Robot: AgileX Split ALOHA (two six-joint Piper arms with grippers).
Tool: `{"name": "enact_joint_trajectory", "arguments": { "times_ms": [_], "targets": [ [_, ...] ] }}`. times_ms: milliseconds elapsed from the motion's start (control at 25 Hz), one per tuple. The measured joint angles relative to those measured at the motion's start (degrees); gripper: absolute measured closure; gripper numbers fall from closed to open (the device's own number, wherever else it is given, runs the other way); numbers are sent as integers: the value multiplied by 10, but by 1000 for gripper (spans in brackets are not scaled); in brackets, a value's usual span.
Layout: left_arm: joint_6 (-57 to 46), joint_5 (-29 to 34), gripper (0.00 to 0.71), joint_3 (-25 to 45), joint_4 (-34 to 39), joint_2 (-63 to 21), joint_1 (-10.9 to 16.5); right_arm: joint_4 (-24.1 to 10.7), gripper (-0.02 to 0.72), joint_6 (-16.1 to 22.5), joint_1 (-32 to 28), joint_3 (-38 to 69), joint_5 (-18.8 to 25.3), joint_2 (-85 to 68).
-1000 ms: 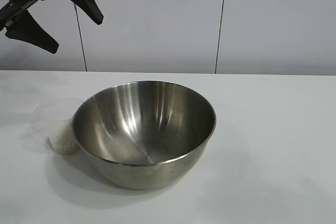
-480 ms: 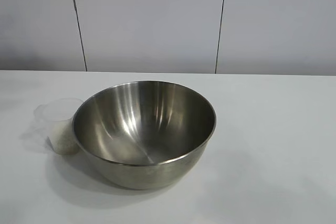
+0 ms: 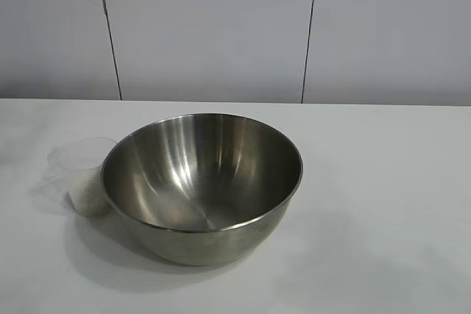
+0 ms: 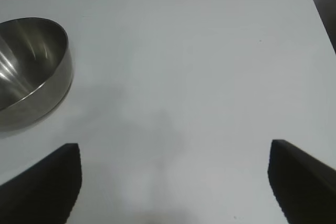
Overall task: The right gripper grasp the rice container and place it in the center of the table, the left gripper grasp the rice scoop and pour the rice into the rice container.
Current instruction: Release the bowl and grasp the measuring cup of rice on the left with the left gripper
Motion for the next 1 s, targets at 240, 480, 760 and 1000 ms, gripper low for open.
{"name": "enact_joint_trajectory", "arguments": {
  "times_ms": [240, 480, 760, 1000],
  "targets": [
    [-42, -99, 33, 120, -34, -6, 0, 0, 42, 0, 0, 0, 0, 0],
    [-68, -114, 56, 228, -39, -6, 0, 0, 42, 0, 0, 0, 0, 0],
    [-69, -114, 56, 298, -40, -10, 0, 0, 42, 0, 0, 0, -1, 0],
    [-69, -125, 56, 307, -45, 7, 0, 0, 42, 0, 0, 0, -1, 0]
  ]
}}
